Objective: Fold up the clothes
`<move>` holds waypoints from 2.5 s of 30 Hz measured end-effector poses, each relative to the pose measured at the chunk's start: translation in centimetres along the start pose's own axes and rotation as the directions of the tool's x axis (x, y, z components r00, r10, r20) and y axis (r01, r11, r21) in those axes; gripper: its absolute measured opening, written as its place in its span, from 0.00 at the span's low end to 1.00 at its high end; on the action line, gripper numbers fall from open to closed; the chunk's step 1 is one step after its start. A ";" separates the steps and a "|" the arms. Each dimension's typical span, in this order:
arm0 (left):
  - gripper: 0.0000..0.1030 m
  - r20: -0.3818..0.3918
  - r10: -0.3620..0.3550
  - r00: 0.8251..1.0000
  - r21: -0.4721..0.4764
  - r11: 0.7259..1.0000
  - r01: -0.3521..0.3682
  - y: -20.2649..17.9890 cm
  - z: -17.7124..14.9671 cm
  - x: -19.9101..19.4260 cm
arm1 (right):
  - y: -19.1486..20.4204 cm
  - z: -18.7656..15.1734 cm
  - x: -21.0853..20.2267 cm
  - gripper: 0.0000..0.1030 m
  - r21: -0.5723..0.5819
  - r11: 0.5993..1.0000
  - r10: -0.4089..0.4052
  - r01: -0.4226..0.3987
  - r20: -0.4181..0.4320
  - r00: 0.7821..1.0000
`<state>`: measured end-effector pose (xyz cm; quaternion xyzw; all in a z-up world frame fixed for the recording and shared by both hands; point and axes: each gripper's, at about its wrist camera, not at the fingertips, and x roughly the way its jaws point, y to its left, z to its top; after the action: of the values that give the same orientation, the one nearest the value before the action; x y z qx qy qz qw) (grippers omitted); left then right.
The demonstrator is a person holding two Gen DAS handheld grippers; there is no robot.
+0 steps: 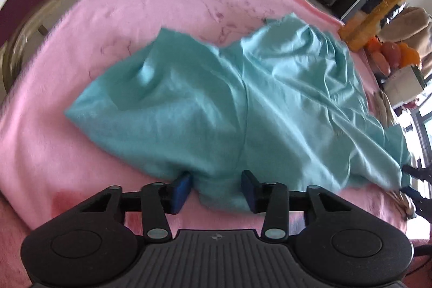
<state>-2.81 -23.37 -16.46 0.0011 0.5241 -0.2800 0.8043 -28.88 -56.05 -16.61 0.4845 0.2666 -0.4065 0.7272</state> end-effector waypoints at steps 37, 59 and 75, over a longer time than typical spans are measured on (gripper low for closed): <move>0.36 0.079 -0.088 0.993 -0.292 0.950 0.107 3.3 8.0 -3.5 | 3.8 5.8 -0.5 0.27 -0.014 0.979 0.202 -0.202 0.114 0.973; 0.21 0.089 -0.189 0.978 -0.468 0.859 0.209 2.1 7.7 1.1 | 2.9 4.3 2.5 0.32 0.031 0.975 0.221 -0.219 -0.042 0.974; 0.01 0.162 -0.160 0.974 -0.382 0.900 0.211 1.7 8.9 -2.3 | 1.2 5.4 3.0 0.26 0.106 0.982 0.157 -0.157 0.003 0.988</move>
<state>4.78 -23.50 -10.99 -0.2296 0.5155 -0.2431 0.7889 -26.32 -61.82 -16.31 0.5431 0.2074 -0.3602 0.7296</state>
